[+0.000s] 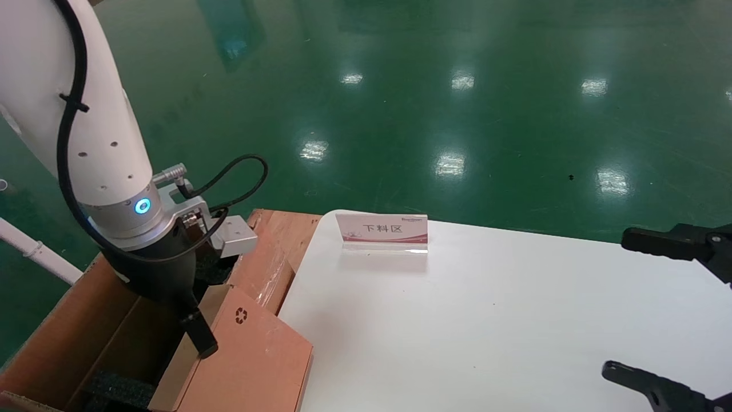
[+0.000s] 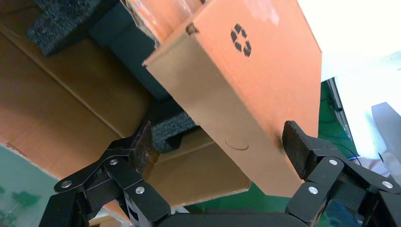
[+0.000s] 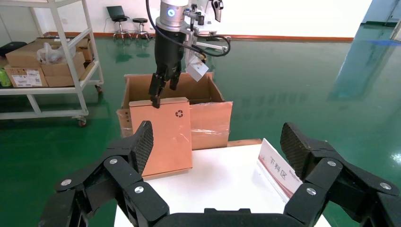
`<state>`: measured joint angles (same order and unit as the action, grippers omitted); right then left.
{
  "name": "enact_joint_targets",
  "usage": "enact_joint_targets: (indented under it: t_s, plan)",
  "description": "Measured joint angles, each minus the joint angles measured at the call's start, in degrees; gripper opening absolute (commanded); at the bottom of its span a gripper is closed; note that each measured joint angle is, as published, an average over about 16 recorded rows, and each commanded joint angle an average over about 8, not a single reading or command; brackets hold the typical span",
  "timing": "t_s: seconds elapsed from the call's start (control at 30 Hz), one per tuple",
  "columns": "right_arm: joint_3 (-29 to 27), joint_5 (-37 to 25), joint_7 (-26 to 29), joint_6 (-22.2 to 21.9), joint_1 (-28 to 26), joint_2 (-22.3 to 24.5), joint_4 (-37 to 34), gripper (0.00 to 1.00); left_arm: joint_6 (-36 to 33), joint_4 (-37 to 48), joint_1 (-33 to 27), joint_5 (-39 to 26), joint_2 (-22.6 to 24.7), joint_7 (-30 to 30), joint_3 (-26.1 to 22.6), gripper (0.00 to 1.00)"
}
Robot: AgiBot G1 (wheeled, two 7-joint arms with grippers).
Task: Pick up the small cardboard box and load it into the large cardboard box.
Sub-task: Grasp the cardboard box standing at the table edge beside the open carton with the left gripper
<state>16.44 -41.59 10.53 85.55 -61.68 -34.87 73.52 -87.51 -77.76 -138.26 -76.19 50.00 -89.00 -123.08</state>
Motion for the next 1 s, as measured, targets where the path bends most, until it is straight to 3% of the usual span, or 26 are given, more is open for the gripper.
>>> enact_joint_targets:
  t_s: [1.0]
  plan:
    - [0.1, 0.1, -0.1, -0.1, 0.0, 0.0, 0.0, 1.00, 3.2, 0.3, 3.2, 5.2, -2.2, 5.4, -2.1, 1.00]
